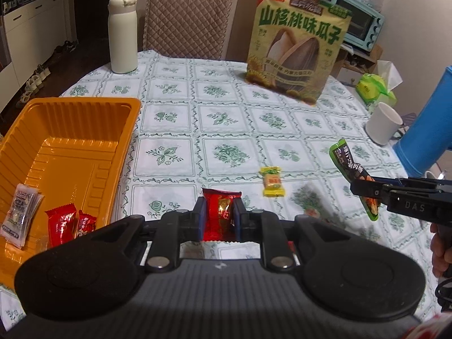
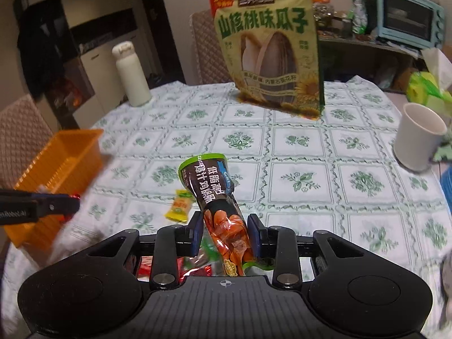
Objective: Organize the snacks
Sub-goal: 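Carry the red candy and snack stick over the orange tray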
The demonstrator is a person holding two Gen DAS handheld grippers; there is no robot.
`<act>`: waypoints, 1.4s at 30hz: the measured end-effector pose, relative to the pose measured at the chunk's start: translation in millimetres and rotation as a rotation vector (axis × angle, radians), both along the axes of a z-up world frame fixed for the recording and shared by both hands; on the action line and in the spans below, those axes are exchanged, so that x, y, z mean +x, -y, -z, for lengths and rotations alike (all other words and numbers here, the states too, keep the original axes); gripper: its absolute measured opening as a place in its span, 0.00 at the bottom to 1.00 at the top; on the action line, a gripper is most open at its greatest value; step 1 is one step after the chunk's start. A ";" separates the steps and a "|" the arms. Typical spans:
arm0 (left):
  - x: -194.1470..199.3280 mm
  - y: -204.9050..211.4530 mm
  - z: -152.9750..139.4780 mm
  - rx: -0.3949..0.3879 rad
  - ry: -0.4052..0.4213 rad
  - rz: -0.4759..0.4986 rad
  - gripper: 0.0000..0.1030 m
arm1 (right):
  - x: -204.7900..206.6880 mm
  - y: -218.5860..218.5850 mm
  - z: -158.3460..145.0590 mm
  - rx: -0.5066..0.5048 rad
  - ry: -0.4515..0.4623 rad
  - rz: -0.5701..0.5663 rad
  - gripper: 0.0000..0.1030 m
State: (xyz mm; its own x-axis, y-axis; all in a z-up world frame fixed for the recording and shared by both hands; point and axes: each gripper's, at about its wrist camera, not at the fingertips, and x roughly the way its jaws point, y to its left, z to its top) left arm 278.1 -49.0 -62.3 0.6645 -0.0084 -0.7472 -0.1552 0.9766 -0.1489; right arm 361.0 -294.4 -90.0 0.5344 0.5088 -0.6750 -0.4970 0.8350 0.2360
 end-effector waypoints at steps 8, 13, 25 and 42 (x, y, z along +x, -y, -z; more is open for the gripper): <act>-35.9 -0.6 -16.6 -0.020 0.019 0.013 0.17 | -39.0 0.2 -21.0 0.084 -0.038 0.011 0.33; -62.4 -6.0 -25.5 -0.029 0.029 0.013 0.17 | -66.4 -11.0 -30.7 0.111 -0.051 -0.011 0.33; -118.0 -44.4 -38.8 -0.042 0.041 -0.016 0.17 | -124.8 -63.7 -43.6 0.199 -0.136 -0.098 0.33; -148.8 -148.6 -48.0 -0.004 0.072 -0.099 0.17 | -150.5 -180.4 -46.0 0.287 -0.244 -0.156 0.33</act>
